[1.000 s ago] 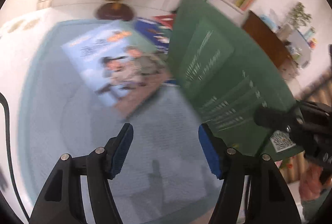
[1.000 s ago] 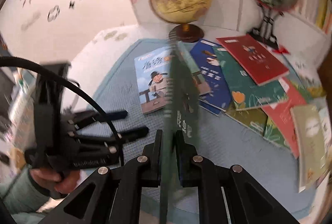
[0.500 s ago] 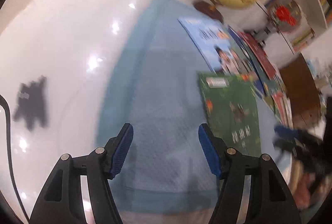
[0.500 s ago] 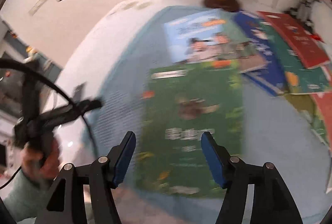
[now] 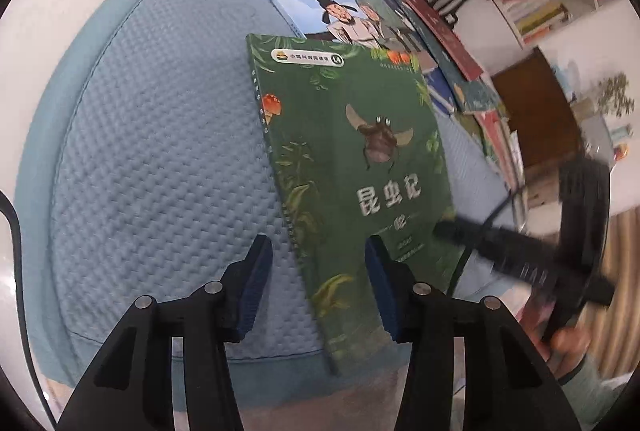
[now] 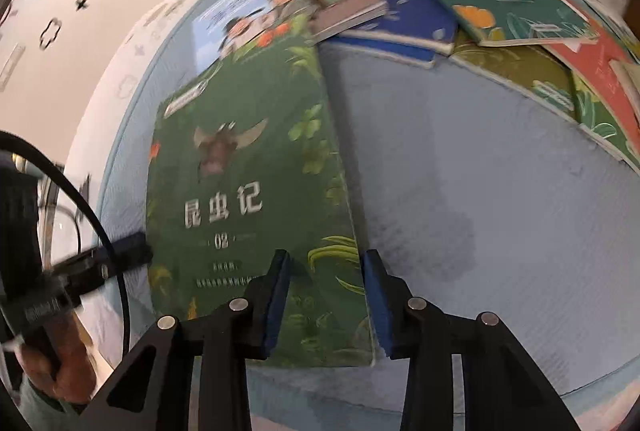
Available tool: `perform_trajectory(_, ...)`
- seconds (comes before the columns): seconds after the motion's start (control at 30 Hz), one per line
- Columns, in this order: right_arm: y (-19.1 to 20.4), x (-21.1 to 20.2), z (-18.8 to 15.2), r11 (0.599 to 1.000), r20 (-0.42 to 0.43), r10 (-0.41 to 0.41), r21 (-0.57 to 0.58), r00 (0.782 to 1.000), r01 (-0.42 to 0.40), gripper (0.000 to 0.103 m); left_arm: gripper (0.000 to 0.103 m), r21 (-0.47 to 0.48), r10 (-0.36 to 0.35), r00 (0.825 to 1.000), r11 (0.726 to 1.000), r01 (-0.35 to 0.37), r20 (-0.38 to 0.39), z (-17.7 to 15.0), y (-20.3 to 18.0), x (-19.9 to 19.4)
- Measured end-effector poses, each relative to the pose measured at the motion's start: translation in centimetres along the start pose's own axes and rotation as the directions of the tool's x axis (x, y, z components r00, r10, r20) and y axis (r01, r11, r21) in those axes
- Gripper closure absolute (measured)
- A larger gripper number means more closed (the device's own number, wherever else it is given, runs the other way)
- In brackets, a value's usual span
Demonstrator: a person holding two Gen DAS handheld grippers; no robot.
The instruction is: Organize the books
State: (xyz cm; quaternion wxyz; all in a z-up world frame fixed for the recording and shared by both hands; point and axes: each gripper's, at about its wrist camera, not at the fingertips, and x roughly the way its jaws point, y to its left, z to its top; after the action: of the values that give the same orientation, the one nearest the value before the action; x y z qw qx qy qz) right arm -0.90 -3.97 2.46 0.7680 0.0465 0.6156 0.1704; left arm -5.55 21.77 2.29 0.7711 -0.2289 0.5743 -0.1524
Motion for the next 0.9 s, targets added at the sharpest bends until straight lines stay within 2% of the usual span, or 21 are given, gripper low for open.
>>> perform_trajectory(0.17,0.0,-0.6,-1.4,0.997,-0.015,0.042,-0.065,0.999,-0.043,0.066,0.058,0.0,0.023,1.0,1.0,-0.023,-0.003,-0.3,-0.6,0.1)
perform_trajectory(0.27,-0.7,-1.1,-2.3,0.996,-0.023,0.055,-0.076,0.998,-0.057,0.066,0.058,0.01,0.078,0.997,0.997,-0.078,-0.018,-0.9,-1.2,0.1)
perform_trajectory(0.37,-0.6,-1.3,-3.7,0.989,-0.073,0.054,-0.135,0.996,-0.063,0.066,0.058,0.037,0.131,0.991,0.991,-0.13,-0.035,-1.8,-2.3,0.3)
perform_trajectory(0.47,0.0,-1.5,-4.2,0.981,-0.063,0.051,-0.184,0.997,-0.062,0.065,0.058,0.027,0.151,0.988,0.988,-0.15,-0.017,-2.2,-2.9,0.0)
perform_trajectory(0.5,-0.1,-1.5,-4.2,0.979,-0.056,0.051,-0.193,0.997,-0.061,0.065,0.058,0.006,0.127,0.992,0.992,-0.127,0.007,-2.2,-3.0,-0.7)
perform_trajectory(0.53,-0.4,-1.7,-4.2,0.979,-0.053,0.064,-0.191,0.997,-0.073,0.065,0.058,-0.018,0.075,0.996,0.997,-0.074,0.043,-2.2,-2.9,-1.6)
perform_trajectory(0.57,-1.2,-1.8,-4.2,0.979,-0.056,0.1,-0.173,0.993,-0.108,0.065,0.058,-0.047,-0.022,0.995,0.999,0.027,0.095,-2.3,-2.8,-3.1)
perform_trajectory(0.6,-1.5,-1.9,-4.5,0.978,-0.058,0.129,-0.157,0.99,-0.137,0.065,0.058,-0.077,-0.138,0.98,0.986,0.15,0.141,-2.3,-2.5,-4.5)
perform_trajectory(0.63,-2.1,-2.1,-4.4,0.976,-0.063,0.164,-0.134,0.984,-0.172,0.065,0.058,-0.091,-0.203,0.965,0.971,0.22,0.168,-2.3,-2.6,-5.2)
perform_trajectory(0.67,-2.9,-2.0,-4.3,0.973,-0.067,0.2,-0.108,0.978,-0.206,0.065,0.058,-0.079,-0.222,0.958,0.968,0.239,0.184,-2.3,-3.0,-5.6)
perform_trajectory(0.7,-3.5,-2.0,-4.1,0.968,-0.072,0.227,-0.087,0.971,-0.233,0.065,0.058,-0.065,-0.202,0.962,0.974,0.216,0.182,-2.2,-3.3,-5.5)
perform_trajectory(0.73,-3.9,-1.9,-3.9,0.966,-0.076,0.243,-0.078,0.967,-0.248,0.065,0.058,-0.054,-0.145,0.976,0.986,0.155,0.162,-2.2,-3.7,-4.6)
perform_trajectory(0.77,-4.3,-2.0,-3.9,0.962,-0.078,0.257,-0.071,0.963,-0.263,0.065,0.058,-0.053,-0.107,0.983,0.992,0.116,0.15,-2.2,-3.8,-4.0)
perform_trajectory(0.8,-4.4,-2.0,-3.8,0.961,-0.079,0.262,-0.07,0.962,-0.268,0.065,0.058,-0.047,-0.038,0.988,0.998,0.045,0.147,-2.3,-3.9,-3.0)
perform_trajectory(0.83,-4.5,-2.0,-3.8,0.959,-0.078,0.267,-0.072,0.961,-0.272,0.065,0.065,-0.04,0.004,0.99,0.999,0.001,0.139,-2.2,-3.9,-2.3)
perform_trajectory(0.9,-5.1,-2.3,-3.8,0.957,-0.078,0.272,-0.084,0.959,-0.278,0.065,0.077,-0.045,0.025,0.996,0.999,-0.021,0.085,-2.2,-3.9,-0.3)
